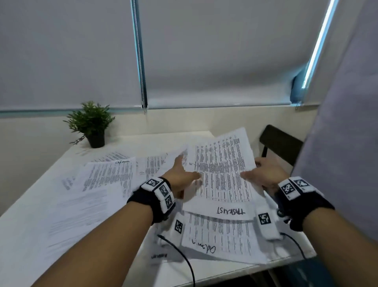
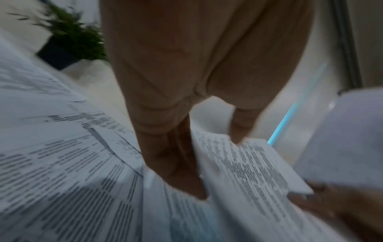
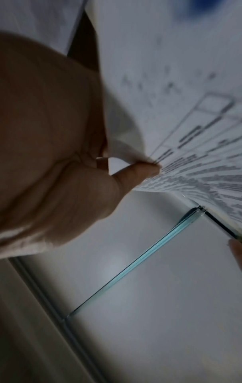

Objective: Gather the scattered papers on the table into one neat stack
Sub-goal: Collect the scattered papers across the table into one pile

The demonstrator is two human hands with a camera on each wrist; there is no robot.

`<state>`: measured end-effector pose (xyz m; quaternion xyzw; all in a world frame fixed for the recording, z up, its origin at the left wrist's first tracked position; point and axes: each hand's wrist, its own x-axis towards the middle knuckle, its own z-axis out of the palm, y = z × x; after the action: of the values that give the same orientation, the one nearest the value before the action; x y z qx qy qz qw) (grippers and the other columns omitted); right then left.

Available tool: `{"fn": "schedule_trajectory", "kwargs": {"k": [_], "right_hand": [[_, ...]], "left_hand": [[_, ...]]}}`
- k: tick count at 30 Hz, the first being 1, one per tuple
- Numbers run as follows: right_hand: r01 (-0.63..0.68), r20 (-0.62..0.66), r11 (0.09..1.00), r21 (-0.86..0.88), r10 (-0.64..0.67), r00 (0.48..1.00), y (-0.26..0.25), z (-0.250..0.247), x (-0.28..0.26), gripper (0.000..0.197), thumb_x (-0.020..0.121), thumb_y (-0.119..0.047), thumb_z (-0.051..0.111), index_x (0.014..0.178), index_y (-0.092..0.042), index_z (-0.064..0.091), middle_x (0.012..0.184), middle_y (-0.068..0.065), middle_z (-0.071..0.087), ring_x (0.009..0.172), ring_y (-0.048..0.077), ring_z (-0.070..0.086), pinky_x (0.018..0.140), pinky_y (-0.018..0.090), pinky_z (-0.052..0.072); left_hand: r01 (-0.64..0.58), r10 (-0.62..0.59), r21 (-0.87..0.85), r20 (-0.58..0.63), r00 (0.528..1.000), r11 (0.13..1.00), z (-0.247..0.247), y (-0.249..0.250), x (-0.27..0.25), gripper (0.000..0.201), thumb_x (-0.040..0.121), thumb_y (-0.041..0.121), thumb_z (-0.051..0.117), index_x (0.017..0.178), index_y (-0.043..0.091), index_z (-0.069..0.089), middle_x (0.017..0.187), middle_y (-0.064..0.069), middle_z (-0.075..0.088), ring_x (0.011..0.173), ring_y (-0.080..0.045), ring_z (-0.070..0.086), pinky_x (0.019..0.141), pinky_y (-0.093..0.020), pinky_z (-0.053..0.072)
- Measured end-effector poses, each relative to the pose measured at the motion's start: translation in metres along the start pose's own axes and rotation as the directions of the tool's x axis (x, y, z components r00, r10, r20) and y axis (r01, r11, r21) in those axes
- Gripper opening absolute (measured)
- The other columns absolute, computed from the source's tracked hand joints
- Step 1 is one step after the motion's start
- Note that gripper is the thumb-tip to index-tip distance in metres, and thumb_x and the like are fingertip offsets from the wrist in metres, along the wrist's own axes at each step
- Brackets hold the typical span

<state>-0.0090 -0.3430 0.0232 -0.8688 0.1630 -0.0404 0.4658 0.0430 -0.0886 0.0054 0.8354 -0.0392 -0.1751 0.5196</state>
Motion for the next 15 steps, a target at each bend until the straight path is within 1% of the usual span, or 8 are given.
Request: {"fn": "schedule_trajectory", "kwargs": {"k": [1,3,5,7,9,10,12,15], "right_hand": [[-0.023,-0.004,0.999,0.023,0.023,1.000,0.004,-0.001,0.002,0.022,0.079,-0.009,0.085,0.090,-0.018,0.069,0.090,0.014,0.080,0.090,0.041,0.076,0.077,0.055,0.063],[-0.062,-0.008,0.994,0.093,0.063,0.998,0.013,-0.001,0.011,0.031,0.077,0.008,0.082,0.089,-0.016,0.067,0.091,0.010,0.077,0.080,0.025,0.073,0.072,0.040,0.061],[-0.081,-0.027,0.994,0.078,0.084,0.996,0.022,0.001,0.023,0.041,0.069,0.015,0.082,0.086,-0.019,0.068,0.090,0.007,0.077,0.084,0.024,0.072,0.087,0.045,0.061],[-0.095,-0.057,0.995,0.021,0.096,0.994,0.029,0.002,0.036,0.045,0.059,0.013,0.084,0.084,-0.022,0.070,0.087,0.006,0.078,0.089,0.028,0.074,0.091,0.051,0.061],[-0.116,-0.072,0.989,-0.090,0.110,0.991,0.031,0.002,0.042,0.042,0.055,0.008,0.086,0.083,-0.020,0.071,0.089,0.009,0.079,0.090,0.031,0.074,0.087,0.049,0.062],[-0.126,-0.063,0.976,-0.180,0.117,0.991,0.031,0.002,0.045,0.039,0.057,0.006,0.087,0.084,-0.017,0.071,0.092,0.011,0.078,0.090,0.032,0.073,0.084,0.044,0.062],[-0.155,-0.021,0.919,-0.363,0.159,0.987,0.030,0.006,0.047,0.033,0.066,0.001,0.087,0.095,-0.007,0.073,0.095,0.013,0.074,0.084,0.029,0.069,0.070,0.035,0.059],[-0.173,-0.069,0.811,-0.559,0.163,0.984,0.029,0.014,0.047,0.031,0.079,-0.011,0.081,0.105,0.003,0.072,0.079,0.008,0.063,0.066,0.019,0.058,0.048,0.024,0.044]], "left_hand": [[-0.009,0.010,0.041,-0.032,0.999,0.999,0.006,0.000,0.003,0.097,0.089,0.028,0.070,0.158,0.040,0.003,0.133,-0.025,0.057,0.103,-0.039,0.067,0.090,-0.051,0.057],[-0.005,0.008,0.057,-0.045,0.999,0.998,0.015,0.000,0.008,0.095,0.091,0.004,0.061,0.160,0.034,0.003,0.116,-0.021,0.067,0.081,-0.033,0.068,0.074,-0.038,0.058],[0.001,0.000,0.073,-0.012,1.000,0.997,0.019,0.002,0.010,0.102,0.083,-0.014,0.055,0.161,0.031,0.008,0.137,-0.020,0.059,0.064,-0.028,0.064,0.050,-0.028,0.051],[0.004,-0.006,0.121,0.011,1.000,0.993,0.023,0.002,0.014,0.101,0.080,-0.017,0.056,0.161,0.029,0.016,0.153,-0.017,0.047,0.083,-0.029,0.072,0.043,-0.025,0.048],[0.004,-0.008,0.176,0.023,1.000,0.984,0.026,0.000,0.017,0.094,0.080,-0.010,0.064,0.157,0.027,0.026,0.150,-0.014,0.050,0.117,-0.033,0.065,0.055,-0.026,0.051],[0.008,-0.012,0.224,0.015,1.000,0.975,0.028,-0.001,0.019,0.092,0.080,-0.004,0.071,0.155,0.027,0.029,0.148,-0.013,0.052,0.121,-0.032,0.062,0.064,-0.027,0.051],[0.010,-0.011,0.347,0.001,1.000,0.938,0.030,-0.002,0.020,0.087,0.079,0.010,0.079,0.152,0.025,0.035,0.145,-0.010,0.052,0.120,-0.030,0.060,0.077,-0.028,0.048],[-0.036,0.060,0.509,-0.032,0.998,0.860,0.023,0.003,0.019,0.071,0.084,0.025,0.076,0.147,0.019,0.043,0.137,-0.008,0.057,0.115,-0.025,0.061,0.079,-0.027,0.047]]}}
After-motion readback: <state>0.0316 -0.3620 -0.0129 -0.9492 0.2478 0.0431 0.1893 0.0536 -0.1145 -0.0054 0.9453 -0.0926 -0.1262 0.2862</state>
